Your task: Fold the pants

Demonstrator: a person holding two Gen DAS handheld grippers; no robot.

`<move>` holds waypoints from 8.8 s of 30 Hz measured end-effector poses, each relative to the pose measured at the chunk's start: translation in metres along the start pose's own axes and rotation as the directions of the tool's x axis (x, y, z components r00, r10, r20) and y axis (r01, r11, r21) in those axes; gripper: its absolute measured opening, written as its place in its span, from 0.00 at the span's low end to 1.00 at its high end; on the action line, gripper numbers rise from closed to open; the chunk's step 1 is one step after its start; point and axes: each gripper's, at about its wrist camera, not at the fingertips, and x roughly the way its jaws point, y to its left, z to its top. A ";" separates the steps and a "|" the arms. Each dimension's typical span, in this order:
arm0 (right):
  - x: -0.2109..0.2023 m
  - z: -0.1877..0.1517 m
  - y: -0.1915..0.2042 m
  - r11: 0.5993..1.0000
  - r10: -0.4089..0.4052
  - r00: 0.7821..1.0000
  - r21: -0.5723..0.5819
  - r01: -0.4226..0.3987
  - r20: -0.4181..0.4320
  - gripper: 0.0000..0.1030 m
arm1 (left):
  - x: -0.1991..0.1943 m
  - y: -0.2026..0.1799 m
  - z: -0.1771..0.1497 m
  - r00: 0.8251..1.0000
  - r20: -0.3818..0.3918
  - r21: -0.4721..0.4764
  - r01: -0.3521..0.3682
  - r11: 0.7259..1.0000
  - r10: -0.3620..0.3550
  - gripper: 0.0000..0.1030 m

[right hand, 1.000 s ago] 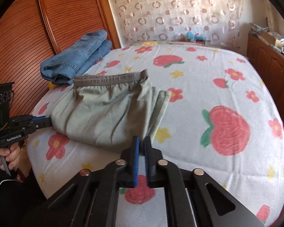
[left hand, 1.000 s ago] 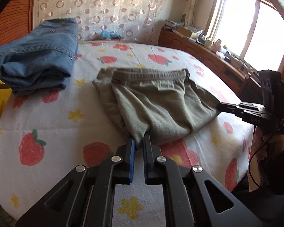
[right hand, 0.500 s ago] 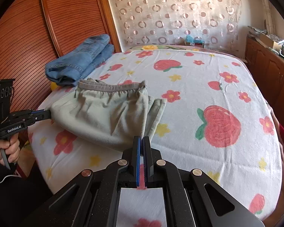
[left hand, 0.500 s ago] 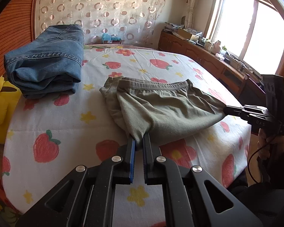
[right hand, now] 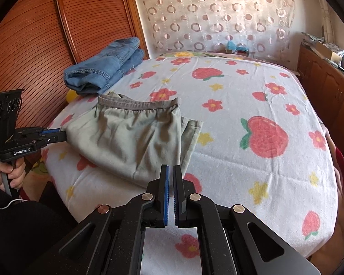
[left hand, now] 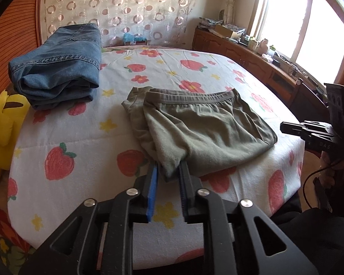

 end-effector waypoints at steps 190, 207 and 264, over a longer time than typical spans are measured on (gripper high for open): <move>0.089 0.154 -0.005 0.982 0.005 0.985 -0.188 0.028 0.171 0.12 | 0.027 0.023 0.151 0.972 0.235 0.045 -0.004 0.999 -0.007 0.13; 0.105 0.192 -0.003 0.968 0.020 0.980 -0.249 0.030 0.196 0.12 | 0.012 0.039 0.177 0.958 0.284 0.041 -0.045 0.998 0.031 0.13; 0.258 0.334 0.073 0.840 0.280 0.948 -0.517 -0.167 0.150 0.35 | 0.011 0.173 0.120 0.922 0.220 -0.412 -0.209 0.887 0.319 0.16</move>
